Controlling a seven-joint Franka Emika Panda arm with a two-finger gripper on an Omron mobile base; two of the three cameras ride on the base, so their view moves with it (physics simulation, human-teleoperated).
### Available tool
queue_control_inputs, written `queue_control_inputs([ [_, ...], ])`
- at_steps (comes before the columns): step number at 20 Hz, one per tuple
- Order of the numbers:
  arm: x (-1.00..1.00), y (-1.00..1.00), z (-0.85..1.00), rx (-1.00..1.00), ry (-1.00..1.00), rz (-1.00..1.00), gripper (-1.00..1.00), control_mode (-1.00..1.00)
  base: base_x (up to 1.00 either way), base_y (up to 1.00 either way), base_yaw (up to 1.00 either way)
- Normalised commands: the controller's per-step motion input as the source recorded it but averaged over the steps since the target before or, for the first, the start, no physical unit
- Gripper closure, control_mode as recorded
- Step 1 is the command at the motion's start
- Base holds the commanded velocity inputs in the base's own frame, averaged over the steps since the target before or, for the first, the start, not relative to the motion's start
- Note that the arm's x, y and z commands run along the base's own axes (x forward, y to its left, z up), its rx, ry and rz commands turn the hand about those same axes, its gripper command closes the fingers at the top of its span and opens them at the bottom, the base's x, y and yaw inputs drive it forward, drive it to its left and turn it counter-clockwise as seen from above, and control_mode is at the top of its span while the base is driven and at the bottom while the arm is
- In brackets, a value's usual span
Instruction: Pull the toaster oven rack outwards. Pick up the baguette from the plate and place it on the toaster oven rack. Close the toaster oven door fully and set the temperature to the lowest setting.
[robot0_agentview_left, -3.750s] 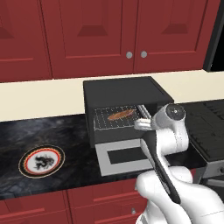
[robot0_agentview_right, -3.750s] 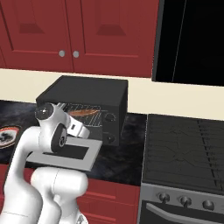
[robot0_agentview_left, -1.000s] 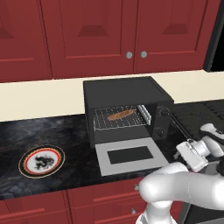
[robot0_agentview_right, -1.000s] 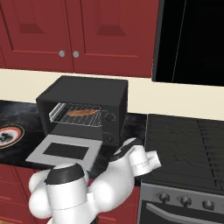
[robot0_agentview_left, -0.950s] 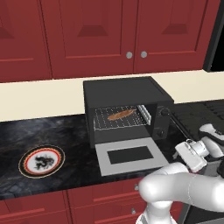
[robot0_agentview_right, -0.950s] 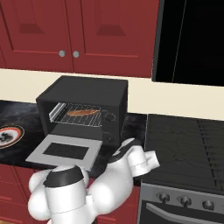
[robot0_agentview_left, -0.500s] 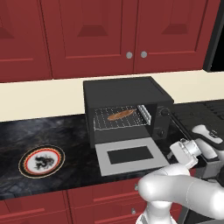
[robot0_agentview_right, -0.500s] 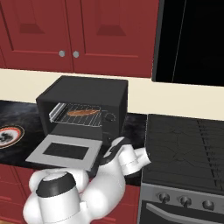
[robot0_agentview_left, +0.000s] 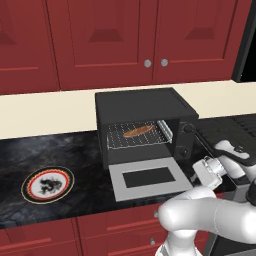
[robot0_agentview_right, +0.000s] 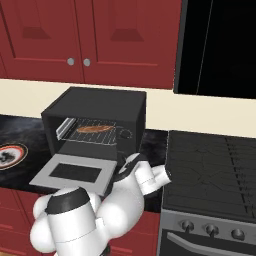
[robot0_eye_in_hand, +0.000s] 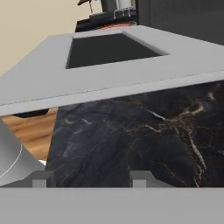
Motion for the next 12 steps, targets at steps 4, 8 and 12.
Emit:
queue_control_inputs([
  [4,-0.27,0.34,-0.84,0.00,-0.01,0.00,-1.00,-1.00,0.00,0.00,0.00],
  [8,-0.36,0.41,-0.75,0.00,-0.11,0.00,-1.00,-1.00,0.00,0.00,0.00],
  [12,-0.42,0.54,-0.44,0.00,-0.18,0.00,-1.00,-1.00,0.00,0.00,0.00],
])
